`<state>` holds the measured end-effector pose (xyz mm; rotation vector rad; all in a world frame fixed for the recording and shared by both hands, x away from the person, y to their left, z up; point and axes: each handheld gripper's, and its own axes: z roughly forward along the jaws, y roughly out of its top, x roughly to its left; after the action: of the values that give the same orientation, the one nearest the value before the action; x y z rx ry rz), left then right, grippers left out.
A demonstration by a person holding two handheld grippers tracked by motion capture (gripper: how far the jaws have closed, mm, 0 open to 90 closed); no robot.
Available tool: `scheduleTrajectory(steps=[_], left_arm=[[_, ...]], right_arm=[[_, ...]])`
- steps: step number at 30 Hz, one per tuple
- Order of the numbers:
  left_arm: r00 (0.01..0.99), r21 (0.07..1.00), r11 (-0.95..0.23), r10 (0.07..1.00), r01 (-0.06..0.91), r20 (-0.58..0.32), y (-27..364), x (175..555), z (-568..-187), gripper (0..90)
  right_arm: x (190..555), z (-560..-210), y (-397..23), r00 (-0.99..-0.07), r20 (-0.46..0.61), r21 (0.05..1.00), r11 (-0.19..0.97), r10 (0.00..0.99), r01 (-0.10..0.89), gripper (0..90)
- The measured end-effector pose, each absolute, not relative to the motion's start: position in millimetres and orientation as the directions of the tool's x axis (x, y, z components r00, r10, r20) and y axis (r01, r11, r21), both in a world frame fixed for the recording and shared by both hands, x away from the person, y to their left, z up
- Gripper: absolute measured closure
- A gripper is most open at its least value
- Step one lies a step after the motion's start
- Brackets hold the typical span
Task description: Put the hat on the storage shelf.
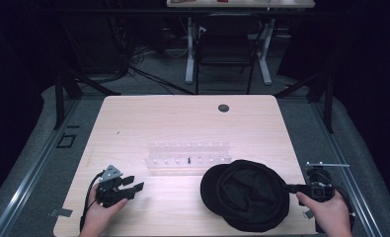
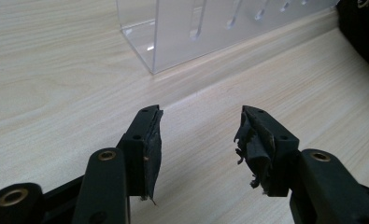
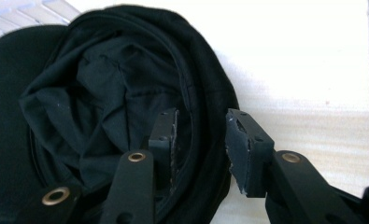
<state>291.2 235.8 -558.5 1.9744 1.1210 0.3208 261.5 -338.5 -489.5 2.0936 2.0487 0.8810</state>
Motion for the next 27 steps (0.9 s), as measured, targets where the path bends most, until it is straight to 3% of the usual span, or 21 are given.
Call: scheduleTrajectory(steps=[10,18,19,20,27], left_arm=[[0.577,0.751,-0.279,0.801,0.599,-0.163,234,292,-560,49.0],[0.575,0.751,-0.277,0.802,0.599,-0.163,234,292,-560,49.0],[0.575,0.751,-0.277,0.802,0.6,-0.163,234,292,-560,49.0],[0.575,0.752,-0.278,0.803,0.598,-0.16,233,292,-560,49.0],[0.574,0.752,-0.277,0.803,0.599,-0.161,233,292,-561,49.0]], right_arm=[[264,-493,-343,-0.014,0.323,0.374,-0.114,0.946,0.92,65.0],[264,-501,-342,-0.001,0.33,0.309,-0.107,0.944,0.945,71.8],[264,-500,-343,-0.01,0.273,0.292,-0.072,0.962,0.954,72.6],[264,-503,-341,0.0,0.314,0.308,-0.102,0.95,0.946,72.9],[264,-511,-342,0.012,0.312,0.298,-0.11,0.95,0.948,74.2]])
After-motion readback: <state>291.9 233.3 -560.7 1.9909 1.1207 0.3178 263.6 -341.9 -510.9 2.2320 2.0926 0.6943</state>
